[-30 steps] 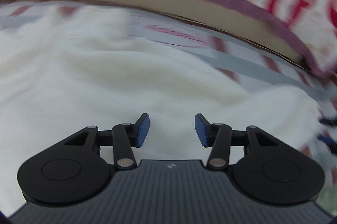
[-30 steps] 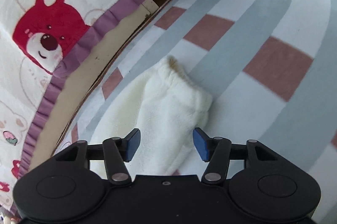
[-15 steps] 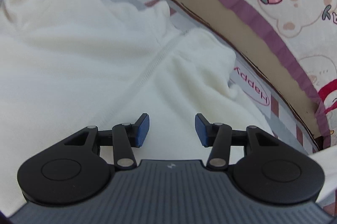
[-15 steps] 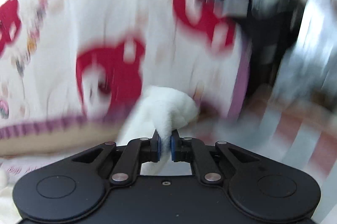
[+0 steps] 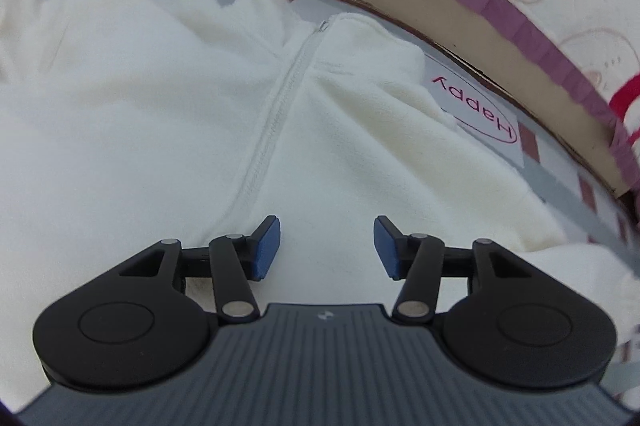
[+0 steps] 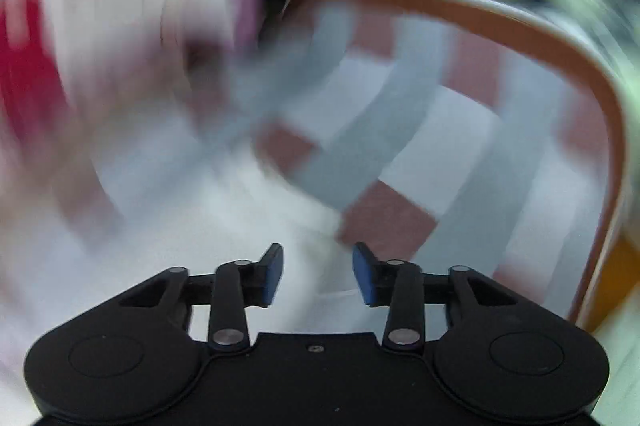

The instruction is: Fold clothes

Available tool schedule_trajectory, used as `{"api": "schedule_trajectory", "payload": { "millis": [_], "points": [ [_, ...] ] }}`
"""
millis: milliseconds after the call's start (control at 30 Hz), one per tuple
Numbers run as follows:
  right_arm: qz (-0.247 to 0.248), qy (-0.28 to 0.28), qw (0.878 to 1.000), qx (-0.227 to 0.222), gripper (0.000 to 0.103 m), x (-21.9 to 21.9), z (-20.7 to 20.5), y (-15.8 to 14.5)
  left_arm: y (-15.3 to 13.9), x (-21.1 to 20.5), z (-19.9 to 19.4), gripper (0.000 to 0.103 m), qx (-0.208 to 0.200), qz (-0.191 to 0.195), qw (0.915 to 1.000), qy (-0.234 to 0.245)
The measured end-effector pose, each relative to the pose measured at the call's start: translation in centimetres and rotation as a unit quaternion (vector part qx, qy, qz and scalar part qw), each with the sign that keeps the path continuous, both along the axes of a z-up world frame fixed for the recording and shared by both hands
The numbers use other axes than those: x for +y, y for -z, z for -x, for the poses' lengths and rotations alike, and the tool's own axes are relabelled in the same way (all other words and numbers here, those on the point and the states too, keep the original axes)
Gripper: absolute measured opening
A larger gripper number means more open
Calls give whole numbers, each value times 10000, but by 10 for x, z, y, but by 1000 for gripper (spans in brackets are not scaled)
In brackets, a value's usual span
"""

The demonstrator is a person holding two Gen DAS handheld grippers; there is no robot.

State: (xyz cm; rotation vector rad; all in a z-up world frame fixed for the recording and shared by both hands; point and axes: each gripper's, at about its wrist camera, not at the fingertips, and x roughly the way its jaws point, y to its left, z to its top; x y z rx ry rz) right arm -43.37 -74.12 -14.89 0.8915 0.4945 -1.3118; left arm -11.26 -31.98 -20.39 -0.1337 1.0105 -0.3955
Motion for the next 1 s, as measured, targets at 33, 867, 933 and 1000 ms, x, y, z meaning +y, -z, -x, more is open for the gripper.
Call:
{"api": "schedule_trajectory", "payload": {
  "millis": [33,867,933,1000],
  "points": [
    [208,128,9971,-724,54,17,3,-8,0,-2,0,52,-66,-16,10000,43],
    [-715,-3339,9292,-1416,51,37,-188,59,-22,-153,-150,64,-1010,-1751,9315,3023],
    [-732,-3371,9290,-1340,51,36,-191,62,-19,-159,-152,65,-971,-1786,9296,3076],
    [-806,-3381,9287,-1295,51,35,-194,68,-12,-166,-152,73,-871,-1878,9247,3195]
  ]
}}
